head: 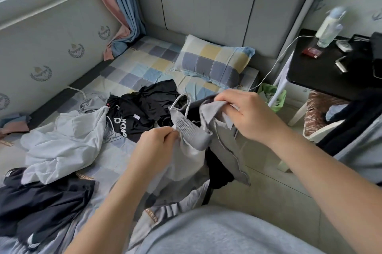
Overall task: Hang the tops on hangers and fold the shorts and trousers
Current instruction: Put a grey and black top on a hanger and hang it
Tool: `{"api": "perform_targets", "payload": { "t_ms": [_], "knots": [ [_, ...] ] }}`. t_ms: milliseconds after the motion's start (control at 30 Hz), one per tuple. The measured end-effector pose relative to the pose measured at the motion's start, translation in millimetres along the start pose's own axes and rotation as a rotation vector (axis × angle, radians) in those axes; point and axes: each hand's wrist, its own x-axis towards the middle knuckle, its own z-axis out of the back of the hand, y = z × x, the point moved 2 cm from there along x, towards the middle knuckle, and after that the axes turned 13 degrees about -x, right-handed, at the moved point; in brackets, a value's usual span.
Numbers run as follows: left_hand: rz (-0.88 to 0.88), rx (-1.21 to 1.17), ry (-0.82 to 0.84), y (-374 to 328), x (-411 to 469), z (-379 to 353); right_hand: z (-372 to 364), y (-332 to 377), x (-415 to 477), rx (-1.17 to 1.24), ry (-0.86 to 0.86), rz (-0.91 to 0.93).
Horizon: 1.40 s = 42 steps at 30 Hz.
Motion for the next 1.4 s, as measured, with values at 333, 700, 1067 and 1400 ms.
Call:
{"api": "perform_targets", "payload": {
  "t_ms": [333,700,1067,1400],
  "knots": [
    [-0.221,-0.44,-0.21,-16.2,3.8,18.9,37.9,15.2,-20.3,0.24,-0.018,0.094],
    [-0.418,-0.487,-0.235,-31.8,12.9,40.5,33.1,-105.4,-20.3,0.036,0.054,-0.502],
    [-0.365,-0.37,-0.114,-24.4,16.3,50.2,14.5,-93.4,-23.5,0.237,0.129,-0.472],
    [-0.342,-0.207,0.064,-43.4,10.9,36.8,-6.7,-15.8,-18.1,0.016,0.148,-0.043]
  ]
}}
